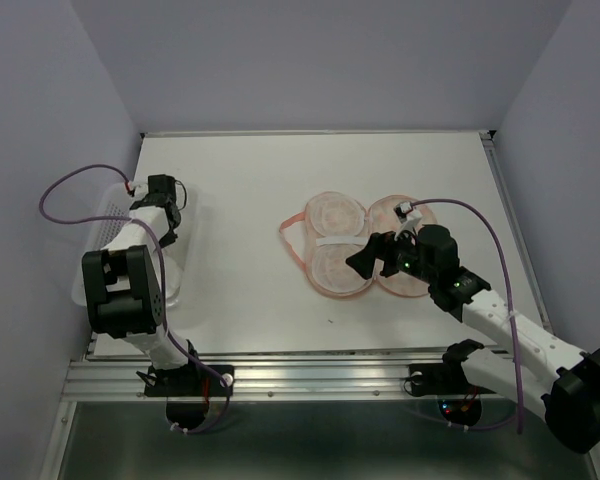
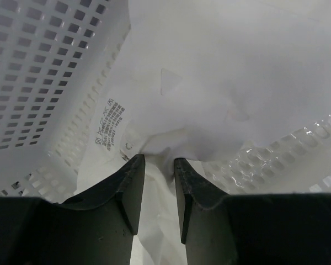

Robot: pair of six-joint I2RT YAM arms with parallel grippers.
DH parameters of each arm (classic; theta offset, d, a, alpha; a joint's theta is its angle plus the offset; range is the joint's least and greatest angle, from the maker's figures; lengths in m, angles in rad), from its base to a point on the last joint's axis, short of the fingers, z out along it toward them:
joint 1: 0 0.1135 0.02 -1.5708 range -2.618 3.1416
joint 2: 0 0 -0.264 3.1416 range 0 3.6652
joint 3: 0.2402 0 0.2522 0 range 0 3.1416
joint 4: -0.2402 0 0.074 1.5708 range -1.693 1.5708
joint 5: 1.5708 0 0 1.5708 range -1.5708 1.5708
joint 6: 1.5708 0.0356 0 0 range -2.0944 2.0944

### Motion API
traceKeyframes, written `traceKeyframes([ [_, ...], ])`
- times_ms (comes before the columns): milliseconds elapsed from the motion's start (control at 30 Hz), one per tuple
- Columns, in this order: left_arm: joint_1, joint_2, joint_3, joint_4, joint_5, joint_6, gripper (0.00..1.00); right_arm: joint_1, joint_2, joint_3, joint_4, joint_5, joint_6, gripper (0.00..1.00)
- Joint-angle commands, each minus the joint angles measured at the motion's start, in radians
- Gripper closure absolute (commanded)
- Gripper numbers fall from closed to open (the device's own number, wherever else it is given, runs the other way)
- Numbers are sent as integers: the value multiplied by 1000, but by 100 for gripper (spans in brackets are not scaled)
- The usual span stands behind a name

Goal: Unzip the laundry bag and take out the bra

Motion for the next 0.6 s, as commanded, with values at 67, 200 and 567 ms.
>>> traceKeyframes([
  [67,-44,-20,56,-5,-144,36,61,9,4,17,22,11,-17,0],
  [200,-46,-4,70,-34,-165,16,57,9,4,18,17,11,-20,0],
  [567,-49,-251,131,-99,57,4,6,9,8,54,-111,396,24,0],
])
